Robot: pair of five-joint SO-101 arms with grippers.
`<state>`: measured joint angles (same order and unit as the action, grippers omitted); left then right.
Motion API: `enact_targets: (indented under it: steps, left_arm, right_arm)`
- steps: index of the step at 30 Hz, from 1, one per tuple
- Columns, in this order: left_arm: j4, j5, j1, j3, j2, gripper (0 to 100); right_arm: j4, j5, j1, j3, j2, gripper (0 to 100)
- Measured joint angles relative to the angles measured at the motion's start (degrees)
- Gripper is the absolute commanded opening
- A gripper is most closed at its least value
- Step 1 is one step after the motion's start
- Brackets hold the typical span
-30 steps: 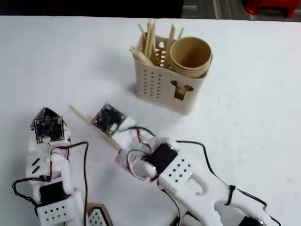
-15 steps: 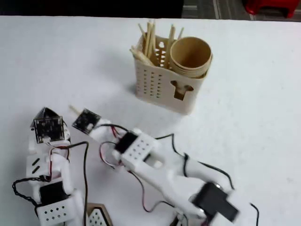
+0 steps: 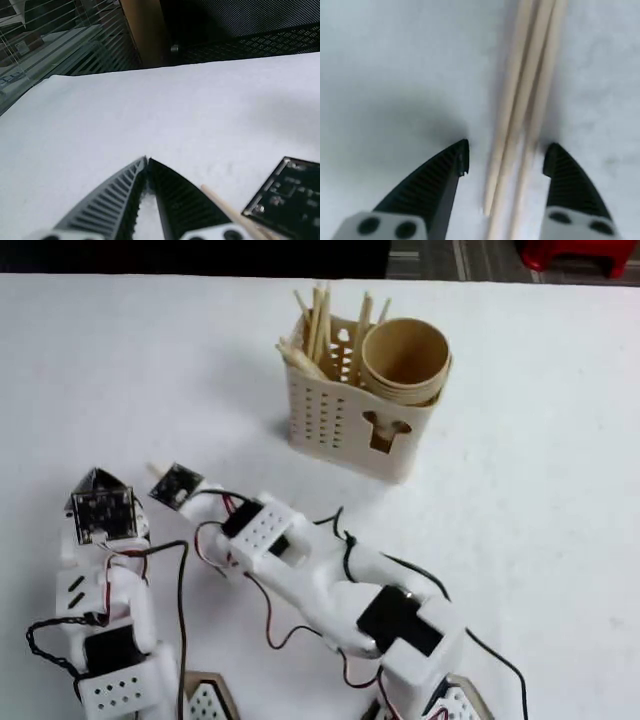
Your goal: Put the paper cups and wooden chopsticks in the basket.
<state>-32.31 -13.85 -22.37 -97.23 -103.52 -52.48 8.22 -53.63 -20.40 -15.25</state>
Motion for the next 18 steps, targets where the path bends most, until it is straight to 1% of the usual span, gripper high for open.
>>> enact_targets:
  steps: [3,5,9,13,18]
  left_arm:
    - [0.00,0.00,0.00,0.00,0.00,3]
    - [0.00,0.00,0.00,0.00,0.00,3]
    - [0.00,0.00,0.00,0.00,0.00,3]
    - [0.00,0.00,0.00,0.00,0.00,3]
    - [0.00,0.00,0.00,0.00,0.00,3]
  right_arm:
    - [-0.88,-0.09,0.88,1.58,-0.44,1.2]
    - [-1.49,0.00,1.23,1.85,-0.53,2.7]
    - [-3.34,0.00,2.81,2.02,-0.53,1.9]
    - [-5.45,0.26,6.24,2.46,-0.44,1.9]
    - [-10.29,3.08,10.29,2.20,2.64,1.9]
